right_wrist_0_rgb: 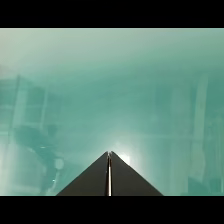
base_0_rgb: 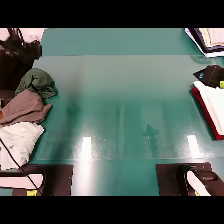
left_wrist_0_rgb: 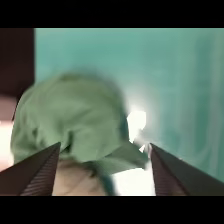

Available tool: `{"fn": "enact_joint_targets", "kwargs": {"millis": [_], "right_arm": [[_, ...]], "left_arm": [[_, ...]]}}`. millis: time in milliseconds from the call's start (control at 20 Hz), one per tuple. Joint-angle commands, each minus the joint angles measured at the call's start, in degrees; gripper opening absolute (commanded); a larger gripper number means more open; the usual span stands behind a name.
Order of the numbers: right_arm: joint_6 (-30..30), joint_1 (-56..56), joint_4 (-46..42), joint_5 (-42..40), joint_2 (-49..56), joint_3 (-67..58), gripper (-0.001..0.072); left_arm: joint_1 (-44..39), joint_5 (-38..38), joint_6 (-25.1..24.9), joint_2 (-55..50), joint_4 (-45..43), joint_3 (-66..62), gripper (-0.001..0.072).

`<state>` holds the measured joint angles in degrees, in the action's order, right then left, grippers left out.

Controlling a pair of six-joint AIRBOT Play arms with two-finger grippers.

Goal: Fold the shirts.

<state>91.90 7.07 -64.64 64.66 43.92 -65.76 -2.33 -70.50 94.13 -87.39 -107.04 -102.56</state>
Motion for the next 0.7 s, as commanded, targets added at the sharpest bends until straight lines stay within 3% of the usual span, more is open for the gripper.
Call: {"fn": "enact_joint_targets", "kwargs": {"millis": [0,500,550,600,650], "right_arm": [[0.0,0.0,0.0,-0.2,-0.7,0.0,0.0019],[0.0,0.0,0.0,0.0,-0.8,0.0,0.0019],[0.0,0.0,0.0,0.0,-0.8,0.0,0.0019],[0.0,0.0,0.0,0.0,-0.8,0.0,0.0019],[0.0,-0.1,0.0,0.0,-0.8,0.0,0.0019]], "left_arm": [[5.3,1.4,2.2,-4.0,0.0,4.9,0.0647],[8.6,11.6,2.1,-8.2,5.6,11.4,0.0644],[8.6,11.7,2.2,-8.2,5.6,11.4,0.0525],[8.6,11.4,2.1,-8.1,6.0,11.4,0.0208],[8.6,10.8,1.9,-8.1,7.5,11.3,0.0032]]}}
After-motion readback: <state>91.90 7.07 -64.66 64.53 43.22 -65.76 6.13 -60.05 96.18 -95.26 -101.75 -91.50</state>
